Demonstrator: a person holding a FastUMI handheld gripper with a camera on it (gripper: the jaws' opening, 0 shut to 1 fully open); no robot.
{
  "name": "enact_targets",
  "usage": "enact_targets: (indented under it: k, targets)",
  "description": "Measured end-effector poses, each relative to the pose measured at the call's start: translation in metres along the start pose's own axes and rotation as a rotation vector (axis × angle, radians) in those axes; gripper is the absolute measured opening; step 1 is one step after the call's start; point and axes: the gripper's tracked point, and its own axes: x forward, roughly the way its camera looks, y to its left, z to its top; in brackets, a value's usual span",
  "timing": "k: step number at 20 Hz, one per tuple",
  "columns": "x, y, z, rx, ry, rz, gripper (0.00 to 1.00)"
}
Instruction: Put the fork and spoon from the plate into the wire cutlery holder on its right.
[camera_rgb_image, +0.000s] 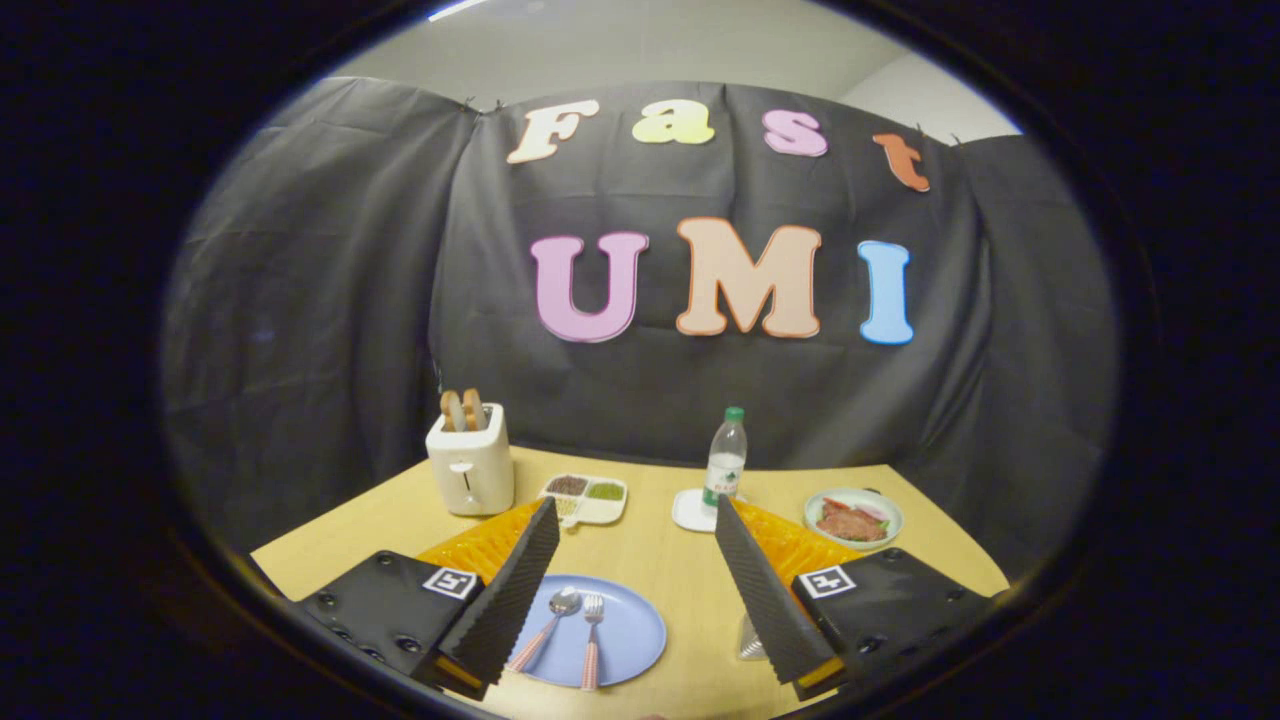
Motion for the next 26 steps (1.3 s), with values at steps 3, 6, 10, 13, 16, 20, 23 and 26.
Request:
enact_targets:
  k: [3,6,10,13,16,20,23,26]
  targets:
    - [0.012,0.007,-0.041,-0.016,0.096,0.015,1.00]
    - [0.019,0.016,-0.080,-0.024,0.191,0.040,1.00]
    - [0.027,0.025,-0.125,-0.065,0.295,0.069,1.00]
    - [0.028,0.025,-0.159,-0.088,0.383,0.074,1.00]
    - [0.030,0.027,-0.188,-0.092,0.476,0.085,0.98]
    - [0.029,0.031,-0.223,-0.099,0.586,0.102,0.70]
    - [0.027,0.033,-0.236,-0.116,0.634,0.105,0.50]
    - [0.025,0.033,-0.246,-0.119,0.663,0.108,0.30]
